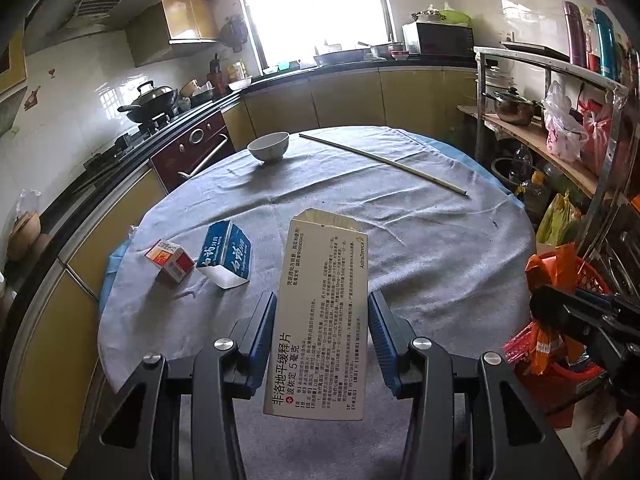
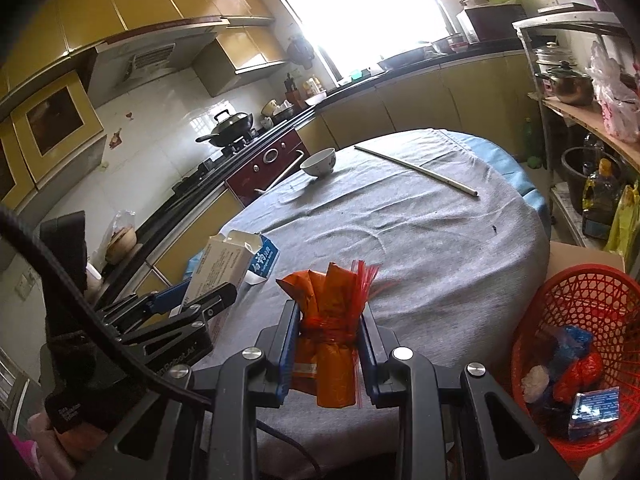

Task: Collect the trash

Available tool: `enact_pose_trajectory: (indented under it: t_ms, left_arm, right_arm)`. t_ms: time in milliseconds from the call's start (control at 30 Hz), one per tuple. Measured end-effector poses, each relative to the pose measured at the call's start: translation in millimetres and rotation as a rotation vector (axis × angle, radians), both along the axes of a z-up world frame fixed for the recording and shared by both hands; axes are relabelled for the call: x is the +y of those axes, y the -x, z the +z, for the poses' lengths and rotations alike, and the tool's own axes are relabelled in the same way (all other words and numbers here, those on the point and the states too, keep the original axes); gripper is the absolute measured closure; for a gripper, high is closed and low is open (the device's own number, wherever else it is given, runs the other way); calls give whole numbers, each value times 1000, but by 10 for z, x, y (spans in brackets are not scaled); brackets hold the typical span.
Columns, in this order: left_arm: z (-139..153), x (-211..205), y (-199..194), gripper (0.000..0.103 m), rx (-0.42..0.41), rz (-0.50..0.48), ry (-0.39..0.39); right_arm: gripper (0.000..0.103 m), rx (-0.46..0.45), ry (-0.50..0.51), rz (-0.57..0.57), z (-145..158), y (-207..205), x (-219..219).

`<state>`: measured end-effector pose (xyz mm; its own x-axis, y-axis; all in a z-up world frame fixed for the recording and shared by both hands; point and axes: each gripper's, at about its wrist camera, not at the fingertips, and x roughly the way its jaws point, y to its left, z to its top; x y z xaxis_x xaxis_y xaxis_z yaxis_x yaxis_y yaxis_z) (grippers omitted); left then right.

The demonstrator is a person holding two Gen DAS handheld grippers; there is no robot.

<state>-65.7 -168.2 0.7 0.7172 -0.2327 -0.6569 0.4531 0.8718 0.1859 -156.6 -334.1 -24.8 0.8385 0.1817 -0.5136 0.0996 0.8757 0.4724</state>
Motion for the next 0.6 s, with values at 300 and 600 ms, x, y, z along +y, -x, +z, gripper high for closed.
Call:
enact_pose_trajectory:
  t_ms: [300,600]
  left_arm:
    - [-2,-1,5,55,0,0,0]
    - [-7,0,23,55,5,-1,1]
  right_arm:
    - [73,-1,-2,-1,-2,-1,-5]
    - [73,1,-7,-5,-13,-3,-12]
